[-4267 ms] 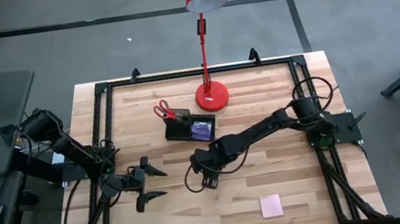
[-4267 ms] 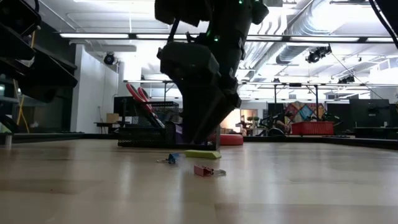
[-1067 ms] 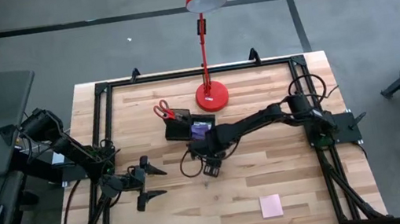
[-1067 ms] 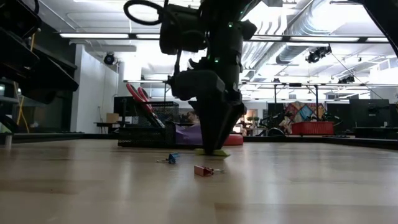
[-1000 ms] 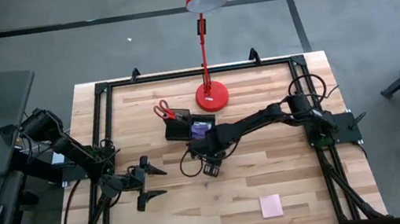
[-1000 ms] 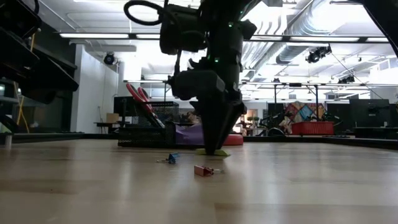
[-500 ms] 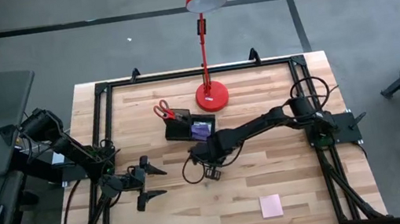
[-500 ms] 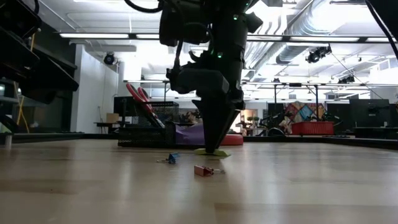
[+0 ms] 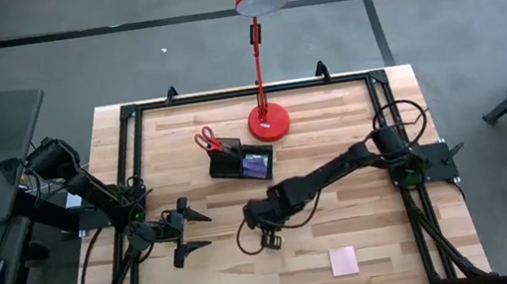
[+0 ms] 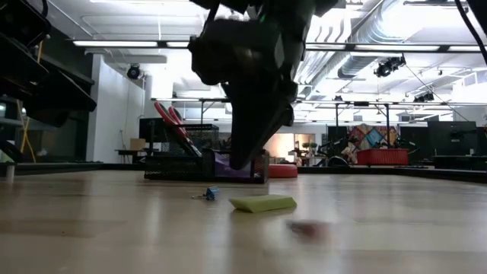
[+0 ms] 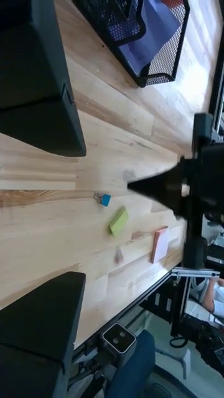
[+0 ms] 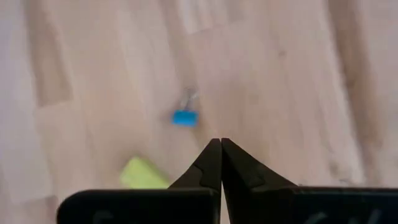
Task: Pick and place office supplies into organizer
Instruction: Put the yellow eraser into the desk organizer
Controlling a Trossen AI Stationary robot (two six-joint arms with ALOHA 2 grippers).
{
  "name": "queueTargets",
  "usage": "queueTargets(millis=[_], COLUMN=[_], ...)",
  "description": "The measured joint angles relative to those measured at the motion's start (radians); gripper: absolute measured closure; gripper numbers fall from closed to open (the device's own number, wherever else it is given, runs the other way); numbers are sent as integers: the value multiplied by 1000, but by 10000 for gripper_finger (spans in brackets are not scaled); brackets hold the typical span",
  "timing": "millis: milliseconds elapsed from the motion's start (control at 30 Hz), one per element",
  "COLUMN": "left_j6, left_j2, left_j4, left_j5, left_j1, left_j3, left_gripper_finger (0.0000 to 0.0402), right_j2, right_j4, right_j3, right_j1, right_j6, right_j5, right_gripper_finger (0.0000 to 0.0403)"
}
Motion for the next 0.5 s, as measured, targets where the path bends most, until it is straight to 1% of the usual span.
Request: queueTargets(millis=[100,200,300,367,433,500], left_j6=[0,0,0,4,8,8], left_j2=[0,0,0,0,0,0], left_j4=[0,0,0,0,-1,-1], left_j5=[-1,-3,-3,-3,-3,-3], left_j1=[0,0,0,0,0,0], left_j3=[0,0,0,0,0,0], left_gripper_finger=[89,89,89,89,89,89], right_j2=[0,0,-5,-7,-7,-7], right_j4=[-10,-16,-20,-21,-22,-23], right_j3=[0,0,0,0,1,1], right_j1=[3,14,34,47,58,66], right_j6=[1,25,35,25,9,30], right_j5=[36,-4,-9,5,21,17], right_gripper_finger=[399,400,401,402,396,378])
